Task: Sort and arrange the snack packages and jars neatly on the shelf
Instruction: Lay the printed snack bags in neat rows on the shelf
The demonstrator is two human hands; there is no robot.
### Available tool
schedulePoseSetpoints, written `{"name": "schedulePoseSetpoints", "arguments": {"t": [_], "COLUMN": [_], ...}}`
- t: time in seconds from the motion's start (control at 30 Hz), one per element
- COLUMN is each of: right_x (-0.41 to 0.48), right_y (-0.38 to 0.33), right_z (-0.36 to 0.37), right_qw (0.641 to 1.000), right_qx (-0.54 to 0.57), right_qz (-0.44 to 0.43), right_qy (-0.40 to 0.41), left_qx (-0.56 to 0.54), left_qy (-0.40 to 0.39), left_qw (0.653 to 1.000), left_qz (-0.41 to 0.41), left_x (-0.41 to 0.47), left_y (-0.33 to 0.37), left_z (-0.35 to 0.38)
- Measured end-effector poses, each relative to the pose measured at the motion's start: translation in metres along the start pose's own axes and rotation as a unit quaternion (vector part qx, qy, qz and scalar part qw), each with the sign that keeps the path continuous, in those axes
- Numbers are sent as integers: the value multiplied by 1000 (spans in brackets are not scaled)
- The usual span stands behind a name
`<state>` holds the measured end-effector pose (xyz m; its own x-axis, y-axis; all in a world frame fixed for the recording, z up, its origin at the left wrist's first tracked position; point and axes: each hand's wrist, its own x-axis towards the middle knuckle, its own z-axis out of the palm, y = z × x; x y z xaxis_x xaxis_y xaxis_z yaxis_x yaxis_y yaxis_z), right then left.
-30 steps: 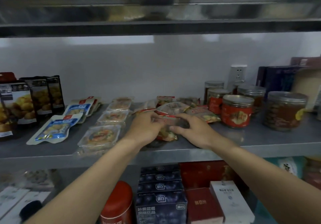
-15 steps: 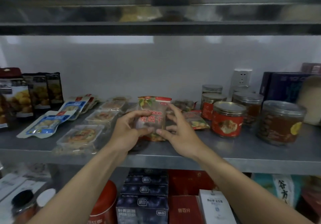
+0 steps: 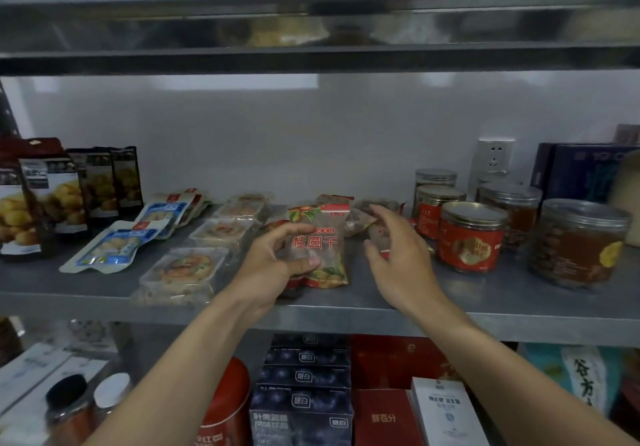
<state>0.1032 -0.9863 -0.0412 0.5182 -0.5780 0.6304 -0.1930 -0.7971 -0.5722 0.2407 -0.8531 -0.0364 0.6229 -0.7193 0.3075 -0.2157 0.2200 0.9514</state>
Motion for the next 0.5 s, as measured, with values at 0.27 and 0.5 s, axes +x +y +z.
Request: {"name": "schedulePoseSetpoints", "arguments": {"t": [0.27, 0.5], "right_x": [8, -1], "right_y": [19, 15], "right_z": [-14, -23], "right_qw": [939, 942], "right_qx": [-301, -315], "right_qz": [39, -37], "right_qy": [-163, -114], "left_qx": [93, 291], "left_qy": [-46, -17], "left_qw": [995, 956], "left_qz": [-7, 11], "left_x": [4, 5], "left_y": [-6, -6], "left_z": [1, 8]}}
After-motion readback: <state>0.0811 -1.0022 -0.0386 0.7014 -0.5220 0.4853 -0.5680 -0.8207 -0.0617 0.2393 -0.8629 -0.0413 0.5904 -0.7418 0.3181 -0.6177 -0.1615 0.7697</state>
